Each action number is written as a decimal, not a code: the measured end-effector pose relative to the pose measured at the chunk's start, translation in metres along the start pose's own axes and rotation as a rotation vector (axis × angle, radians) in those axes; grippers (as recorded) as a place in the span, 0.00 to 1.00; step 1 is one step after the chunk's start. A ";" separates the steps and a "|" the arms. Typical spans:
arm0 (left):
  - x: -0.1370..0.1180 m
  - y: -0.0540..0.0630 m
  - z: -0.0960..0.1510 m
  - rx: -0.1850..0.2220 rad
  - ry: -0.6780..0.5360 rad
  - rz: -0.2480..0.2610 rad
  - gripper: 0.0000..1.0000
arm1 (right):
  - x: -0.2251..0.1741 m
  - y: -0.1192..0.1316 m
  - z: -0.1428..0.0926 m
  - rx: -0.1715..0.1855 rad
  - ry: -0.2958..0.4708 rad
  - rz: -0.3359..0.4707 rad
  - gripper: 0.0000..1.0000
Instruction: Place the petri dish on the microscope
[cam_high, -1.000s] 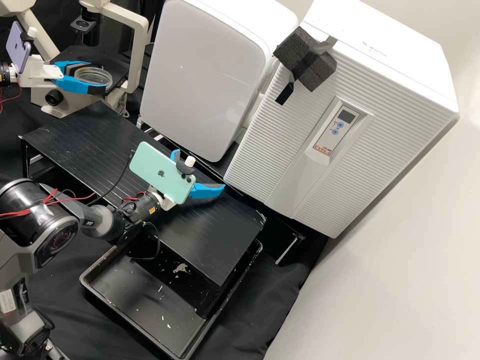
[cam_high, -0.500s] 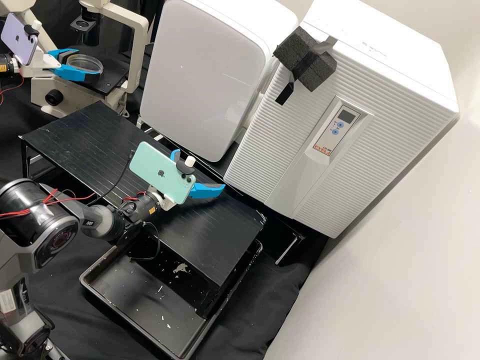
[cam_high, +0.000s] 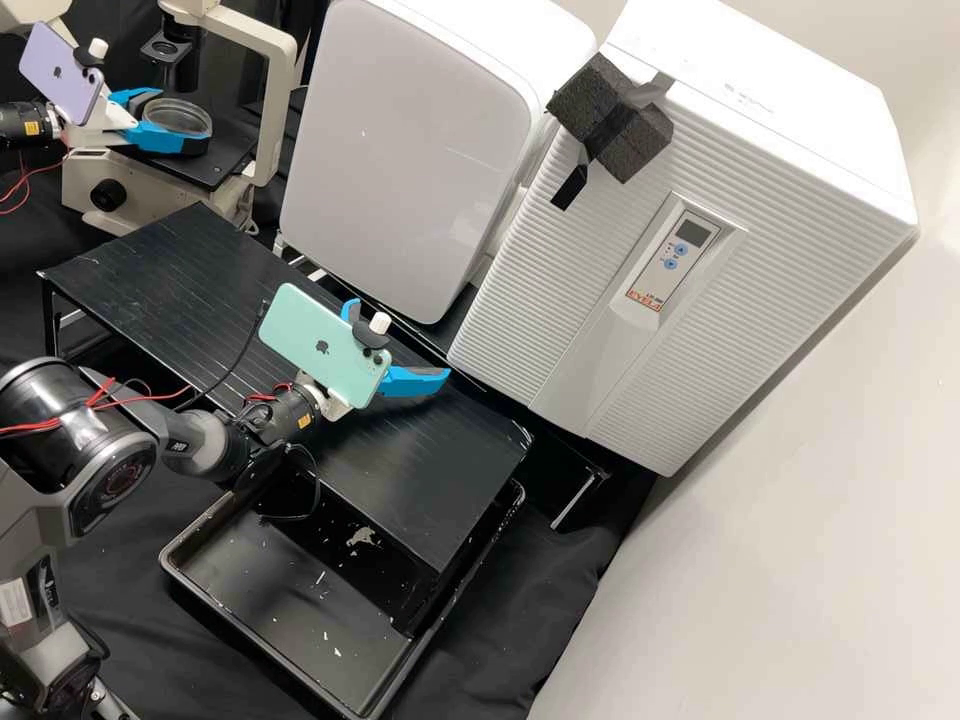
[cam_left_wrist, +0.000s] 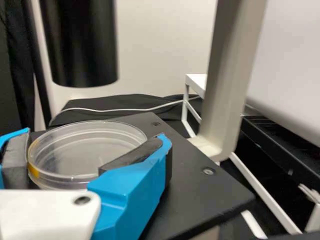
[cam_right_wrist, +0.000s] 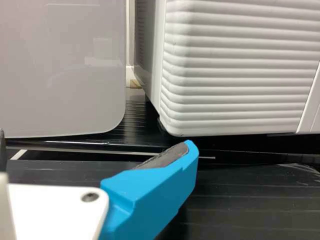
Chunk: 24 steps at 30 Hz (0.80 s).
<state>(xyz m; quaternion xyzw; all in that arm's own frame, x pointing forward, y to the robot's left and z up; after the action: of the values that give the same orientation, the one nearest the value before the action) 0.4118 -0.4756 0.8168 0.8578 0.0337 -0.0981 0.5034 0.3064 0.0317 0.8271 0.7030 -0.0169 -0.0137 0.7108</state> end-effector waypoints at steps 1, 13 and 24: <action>0.002 0.000 0.000 0.003 0.002 0.001 0.00 | 0.000 0.000 0.000 0.000 0.000 0.000 1.00; 0.004 -0.003 -0.002 -0.004 0.006 -0.005 1.00 | 0.000 0.000 0.000 0.000 0.000 0.000 1.00; 0.006 -0.007 -0.003 -0.019 -0.002 -0.010 1.00 | 0.000 0.000 0.000 0.000 0.000 0.000 1.00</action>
<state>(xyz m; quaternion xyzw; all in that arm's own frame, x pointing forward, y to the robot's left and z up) 0.4169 -0.4700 0.8111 0.8528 0.0385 -0.1012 0.5109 0.3064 0.0317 0.8271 0.7030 -0.0169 -0.0137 0.7108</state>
